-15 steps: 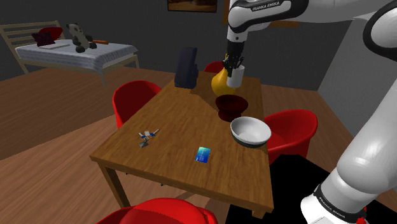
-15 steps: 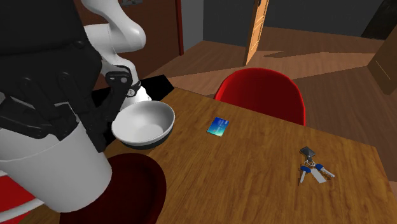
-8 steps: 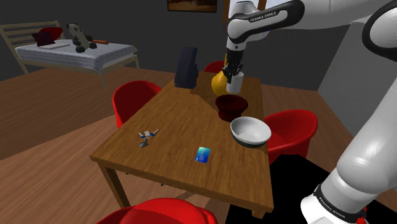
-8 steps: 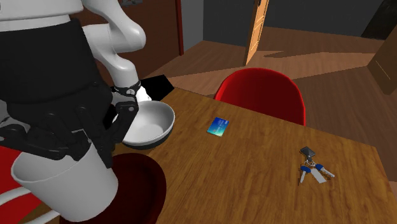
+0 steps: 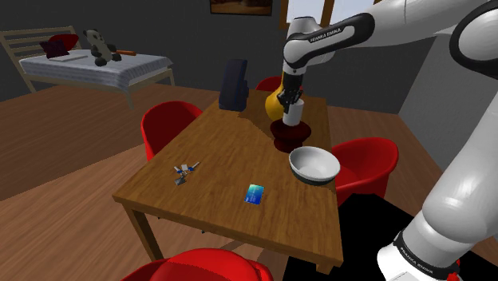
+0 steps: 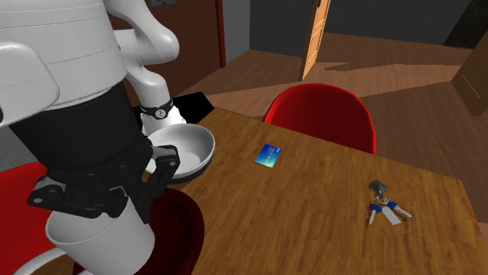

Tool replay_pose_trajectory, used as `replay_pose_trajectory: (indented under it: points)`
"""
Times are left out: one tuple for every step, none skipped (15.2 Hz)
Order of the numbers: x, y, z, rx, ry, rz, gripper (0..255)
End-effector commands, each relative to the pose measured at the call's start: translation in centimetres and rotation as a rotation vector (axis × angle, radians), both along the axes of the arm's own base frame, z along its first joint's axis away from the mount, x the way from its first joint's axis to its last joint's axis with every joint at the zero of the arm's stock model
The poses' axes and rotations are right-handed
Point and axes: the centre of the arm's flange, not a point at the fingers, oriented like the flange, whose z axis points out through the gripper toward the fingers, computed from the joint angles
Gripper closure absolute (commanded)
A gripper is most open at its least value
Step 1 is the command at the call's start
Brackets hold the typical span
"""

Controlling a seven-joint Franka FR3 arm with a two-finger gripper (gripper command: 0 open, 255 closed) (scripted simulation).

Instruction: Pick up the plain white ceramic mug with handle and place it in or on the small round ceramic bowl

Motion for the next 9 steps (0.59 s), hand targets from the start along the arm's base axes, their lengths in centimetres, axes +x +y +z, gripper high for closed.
replay_pose_trajectory:
  points:
    - [0.00, -0.09, -1.07, 0.000, -0.001, 0.000, 255]
    - [0.00, -0.09, -1.07, 0.000, -0.001, 0.000, 255]
    - [0.00, -0.09, -1.07, 0.000, -0.001, 0.000, 255]
    - [0.00, -0.09, -1.07, 0.000, -0.001, 0.000, 255]
    - [0.00, -0.09, -1.07, 0.000, -0.001, 0.000, 255]
    - [0.00, -0.09, -1.07, 0.000, -0.001, 0.000, 255]
    - [0.00, -0.09, -1.07, 0.000, -0.001, 0.000, 255]
    - [0.00, -0.09, -1.07, 0.000, -0.001, 0.000, 255]
    - [0.00, -0.10, -1.07, 0.000, -0.001, 0.000, 0]
